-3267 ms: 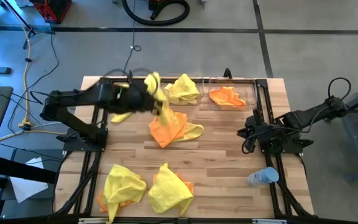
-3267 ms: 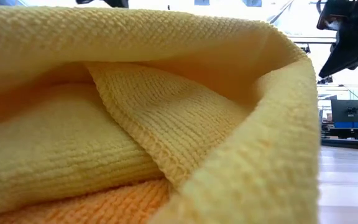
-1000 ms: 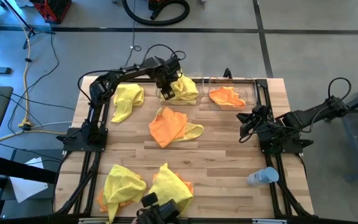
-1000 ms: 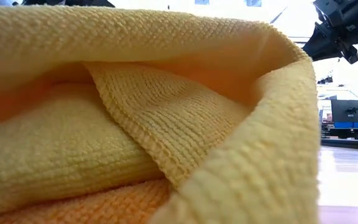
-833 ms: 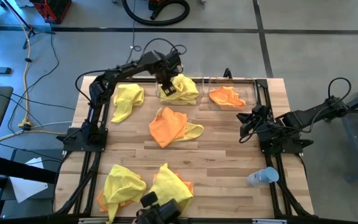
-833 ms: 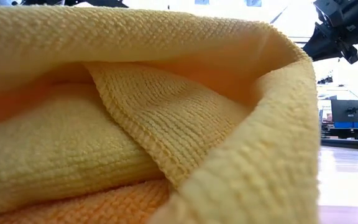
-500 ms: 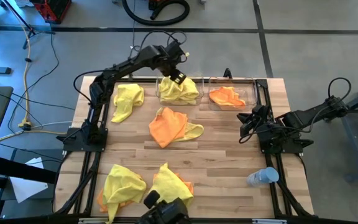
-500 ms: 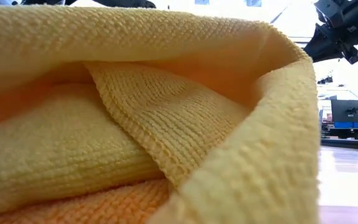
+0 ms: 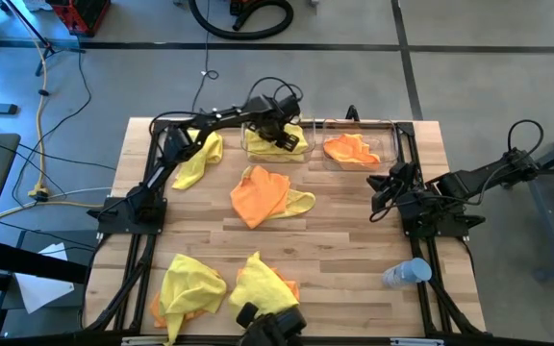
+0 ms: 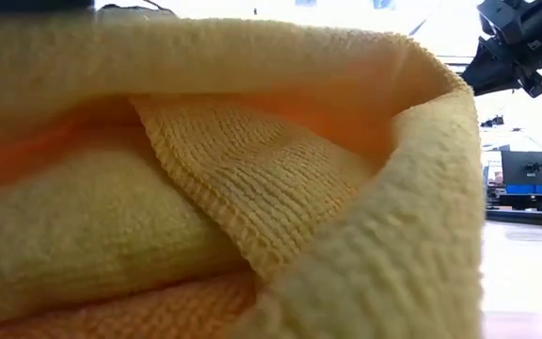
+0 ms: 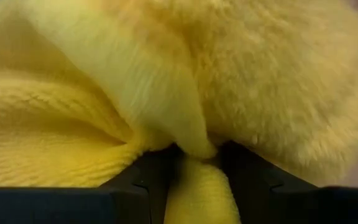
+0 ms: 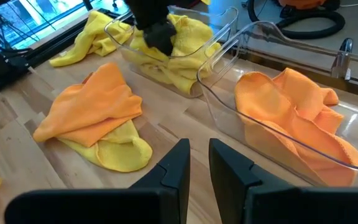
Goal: Sort microfiber towel by color & place in baskets
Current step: Put the yellow microfiber cloth into the left transparent bin, then put the orange microfiber cloth into the right transparent bin
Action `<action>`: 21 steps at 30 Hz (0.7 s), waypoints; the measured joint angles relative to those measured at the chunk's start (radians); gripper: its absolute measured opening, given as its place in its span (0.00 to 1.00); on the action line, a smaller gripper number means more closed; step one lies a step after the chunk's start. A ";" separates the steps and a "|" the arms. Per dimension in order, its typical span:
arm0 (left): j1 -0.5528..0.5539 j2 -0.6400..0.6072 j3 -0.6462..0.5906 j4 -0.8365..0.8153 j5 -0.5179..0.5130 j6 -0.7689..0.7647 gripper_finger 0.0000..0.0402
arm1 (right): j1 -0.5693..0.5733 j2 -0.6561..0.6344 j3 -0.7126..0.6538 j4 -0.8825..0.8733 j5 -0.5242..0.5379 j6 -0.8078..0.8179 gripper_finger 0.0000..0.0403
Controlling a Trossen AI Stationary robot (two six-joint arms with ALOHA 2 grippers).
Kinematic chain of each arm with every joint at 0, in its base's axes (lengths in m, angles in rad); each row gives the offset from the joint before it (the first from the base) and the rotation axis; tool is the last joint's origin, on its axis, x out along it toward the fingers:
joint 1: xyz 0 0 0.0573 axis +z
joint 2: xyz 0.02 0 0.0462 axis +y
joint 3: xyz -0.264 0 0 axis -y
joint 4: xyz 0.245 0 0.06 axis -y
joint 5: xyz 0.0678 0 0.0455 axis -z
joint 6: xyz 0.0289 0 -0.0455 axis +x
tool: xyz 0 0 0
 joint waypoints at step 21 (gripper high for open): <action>-0.049 -0.223 0.020 -0.007 0.016 -0.089 0.32 | 0.000 0.000 0.000 -0.009 -0.097 -0.028 0.13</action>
